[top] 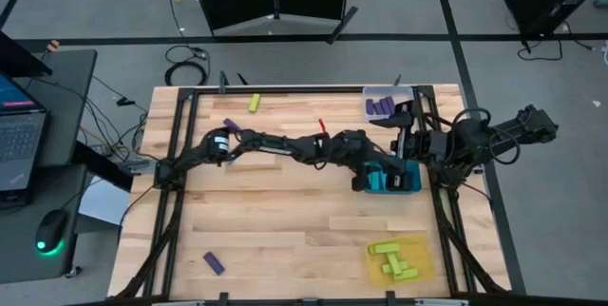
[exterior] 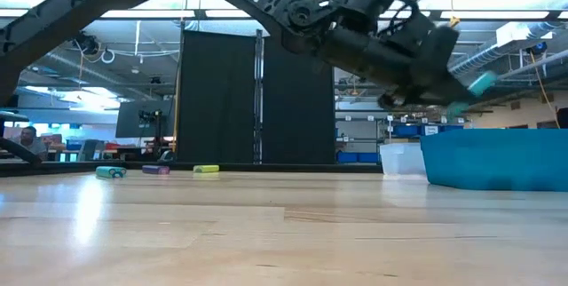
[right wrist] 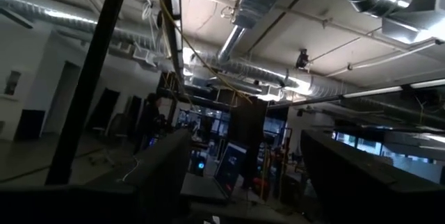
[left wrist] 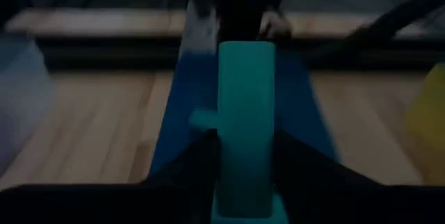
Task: Sort blocks
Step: Put the light blue block into the blue bin
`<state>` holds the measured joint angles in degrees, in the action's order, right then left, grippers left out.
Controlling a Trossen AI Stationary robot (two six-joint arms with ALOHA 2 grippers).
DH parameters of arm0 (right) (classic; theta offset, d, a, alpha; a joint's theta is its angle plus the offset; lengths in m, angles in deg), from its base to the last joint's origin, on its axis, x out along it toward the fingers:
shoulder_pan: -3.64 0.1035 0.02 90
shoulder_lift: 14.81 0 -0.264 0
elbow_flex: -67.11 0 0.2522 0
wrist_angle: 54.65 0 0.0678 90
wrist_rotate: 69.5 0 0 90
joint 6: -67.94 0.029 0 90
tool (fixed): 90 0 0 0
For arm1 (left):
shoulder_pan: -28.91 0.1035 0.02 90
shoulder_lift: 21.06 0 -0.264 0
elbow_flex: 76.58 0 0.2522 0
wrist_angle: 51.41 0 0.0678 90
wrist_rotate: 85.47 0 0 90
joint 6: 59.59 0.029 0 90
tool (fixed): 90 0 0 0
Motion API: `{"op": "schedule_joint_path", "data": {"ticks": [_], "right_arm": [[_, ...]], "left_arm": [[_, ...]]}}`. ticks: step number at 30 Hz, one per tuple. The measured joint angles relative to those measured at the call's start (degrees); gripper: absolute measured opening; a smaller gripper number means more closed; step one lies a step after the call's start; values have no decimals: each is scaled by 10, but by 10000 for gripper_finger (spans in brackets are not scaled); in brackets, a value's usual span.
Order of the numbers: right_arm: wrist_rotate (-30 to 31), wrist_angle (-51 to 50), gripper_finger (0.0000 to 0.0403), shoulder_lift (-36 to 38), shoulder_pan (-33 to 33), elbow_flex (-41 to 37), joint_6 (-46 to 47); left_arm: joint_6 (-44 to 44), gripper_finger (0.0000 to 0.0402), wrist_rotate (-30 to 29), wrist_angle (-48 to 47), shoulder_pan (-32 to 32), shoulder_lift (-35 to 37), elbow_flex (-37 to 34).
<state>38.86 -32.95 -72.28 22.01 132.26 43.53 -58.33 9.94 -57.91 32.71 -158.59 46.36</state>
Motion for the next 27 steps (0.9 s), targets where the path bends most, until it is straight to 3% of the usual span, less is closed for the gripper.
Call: {"op": "schedule_joint_path", "data": {"ticks": [4,8,12,15,18,22,27], "right_arm": [[0,-5,287,0,0,0,4],[1,-7,287,-2,0,0,4],[2,-8,288,-3,0,0,5],[2,-17,289,-3,0,0,13],[2,-27,288,-3,0,0,27],[8,-29,288,-12,-7,0,42],[58,-20,287,-64,-44,0,68]], "left_arm": [[32,240,16,-77,5,12,3],[41,269,-34,-121,0,49,4],[40,234,-50,-148,-6,80,-14],[41,193,-62,-121,-13,141,-81],[37,154,-79,-44,-22,239,-194],[11,112,-118,67,-28,393,-397],[-33,87,-217,117,-37,605,-598]]}}
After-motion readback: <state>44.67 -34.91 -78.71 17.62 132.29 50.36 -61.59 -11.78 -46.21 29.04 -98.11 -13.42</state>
